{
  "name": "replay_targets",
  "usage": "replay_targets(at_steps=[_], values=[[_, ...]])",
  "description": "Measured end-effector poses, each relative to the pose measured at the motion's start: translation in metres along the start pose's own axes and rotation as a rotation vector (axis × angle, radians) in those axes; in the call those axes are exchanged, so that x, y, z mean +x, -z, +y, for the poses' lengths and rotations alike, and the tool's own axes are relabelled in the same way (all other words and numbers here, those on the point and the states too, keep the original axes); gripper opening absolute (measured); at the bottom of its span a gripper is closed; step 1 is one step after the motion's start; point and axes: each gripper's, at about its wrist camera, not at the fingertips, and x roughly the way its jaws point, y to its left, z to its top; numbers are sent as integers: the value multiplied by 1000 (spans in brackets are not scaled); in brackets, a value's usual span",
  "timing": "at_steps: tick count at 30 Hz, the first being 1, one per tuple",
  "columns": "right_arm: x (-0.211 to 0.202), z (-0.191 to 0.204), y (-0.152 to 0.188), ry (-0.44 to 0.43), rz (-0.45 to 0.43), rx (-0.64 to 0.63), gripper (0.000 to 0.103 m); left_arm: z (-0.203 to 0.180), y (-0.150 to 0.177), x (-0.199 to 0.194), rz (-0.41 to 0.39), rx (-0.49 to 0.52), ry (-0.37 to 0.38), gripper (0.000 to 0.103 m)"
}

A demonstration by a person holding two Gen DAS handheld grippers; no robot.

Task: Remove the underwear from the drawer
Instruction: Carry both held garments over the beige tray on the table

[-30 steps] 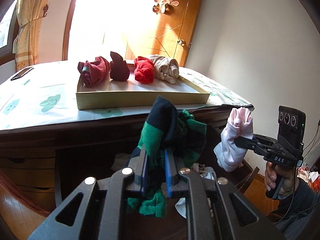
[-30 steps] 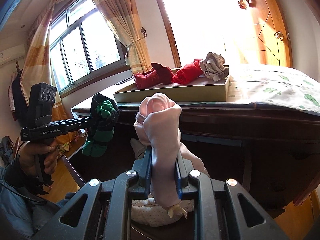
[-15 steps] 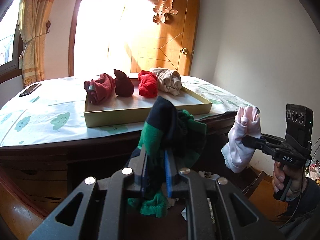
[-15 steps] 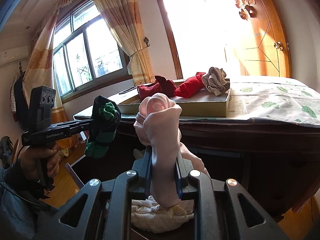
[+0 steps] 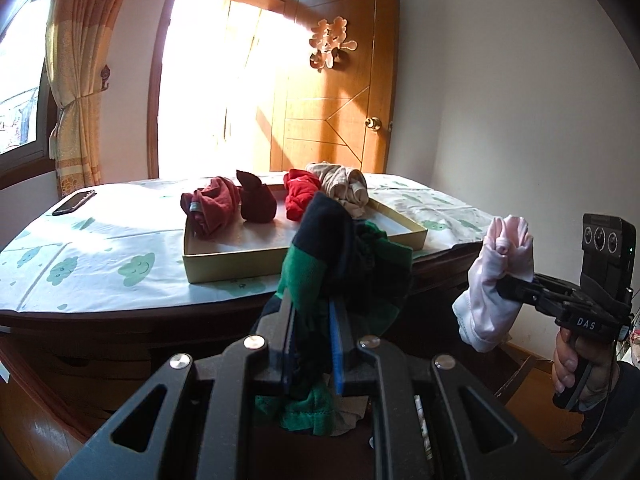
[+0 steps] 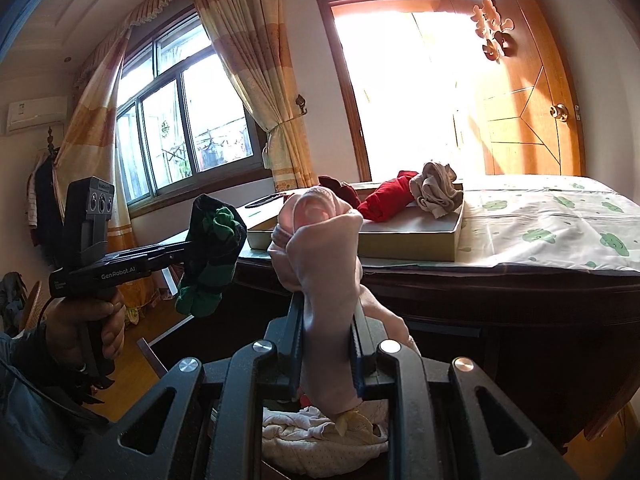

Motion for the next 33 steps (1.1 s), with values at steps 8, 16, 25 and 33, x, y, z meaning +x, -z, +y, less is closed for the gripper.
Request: replay_targets(at_steps=[8,16,25,33], values=[[-5,4,-8,-4,-36,-18,21,-2,-8,-8,-49,13,-16,12],[-2,10,-19,-11,-51,-35,21,-2,-17,-8,-72,29,-22,12],[1,15,-28,-25,-60,-53,21,-5,-31,-9,-96,46,-20,12],[3,15,-35,-28,-65,-58,21,-8,-36,-10,-105,53,-15,12]])
